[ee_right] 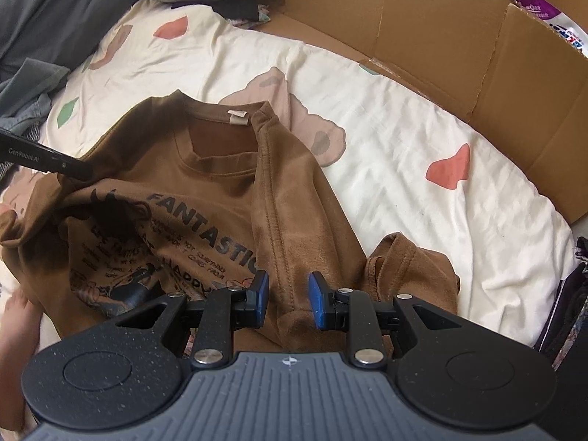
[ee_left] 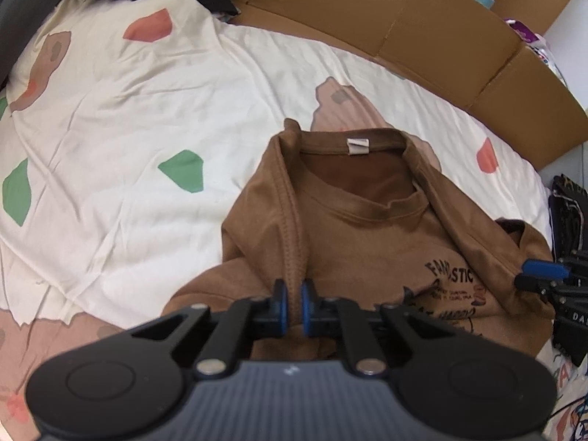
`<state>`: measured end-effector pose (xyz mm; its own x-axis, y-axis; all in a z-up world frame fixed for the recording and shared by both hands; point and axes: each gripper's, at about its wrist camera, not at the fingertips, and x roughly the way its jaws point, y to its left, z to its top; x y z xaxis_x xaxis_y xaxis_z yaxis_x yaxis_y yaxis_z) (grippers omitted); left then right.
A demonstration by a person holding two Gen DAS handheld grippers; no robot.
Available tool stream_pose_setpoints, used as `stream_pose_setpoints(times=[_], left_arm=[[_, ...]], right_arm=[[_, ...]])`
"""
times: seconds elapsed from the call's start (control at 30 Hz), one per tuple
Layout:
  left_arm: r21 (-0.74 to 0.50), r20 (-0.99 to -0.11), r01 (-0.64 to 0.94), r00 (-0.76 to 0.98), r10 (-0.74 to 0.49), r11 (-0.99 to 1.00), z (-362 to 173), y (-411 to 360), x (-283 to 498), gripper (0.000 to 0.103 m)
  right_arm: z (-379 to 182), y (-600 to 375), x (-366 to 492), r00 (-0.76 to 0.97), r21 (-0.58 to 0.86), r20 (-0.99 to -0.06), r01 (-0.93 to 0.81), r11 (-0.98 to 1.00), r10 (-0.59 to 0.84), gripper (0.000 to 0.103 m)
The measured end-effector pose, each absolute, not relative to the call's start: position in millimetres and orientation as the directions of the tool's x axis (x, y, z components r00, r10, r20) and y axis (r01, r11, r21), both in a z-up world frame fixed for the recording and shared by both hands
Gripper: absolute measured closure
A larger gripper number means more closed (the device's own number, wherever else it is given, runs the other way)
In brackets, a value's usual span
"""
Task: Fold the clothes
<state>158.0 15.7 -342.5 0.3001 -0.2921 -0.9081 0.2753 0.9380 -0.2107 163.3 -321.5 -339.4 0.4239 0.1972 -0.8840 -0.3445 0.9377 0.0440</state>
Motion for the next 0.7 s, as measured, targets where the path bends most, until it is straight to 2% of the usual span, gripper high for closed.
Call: stream_pose_setpoints(times=[0.37,0.53,0.7], left_arm=[[-0.213,-0.907,0.284,0.299,-0.298,0.935,-342,16,157,0.095],[-0.212,-0.906,0.29,0.299,-0.299,0.933,-342,16,157,0.095],[-0.215,-0.906,0.29,0.298,-0.301,0.933,-342,17,157,0.095]], right_arm=[[-352,-317,166,0.387,0.006,-0.909,-0.363,0.932,0.156,0.078],[-352,-313,164,0.391,-0.004,-0.907,-0.381,0.924,0.158,0.093],[-344,-310,159,0.439,-0.062,-0.889,-0.398,0.915,0.131,0.095]])
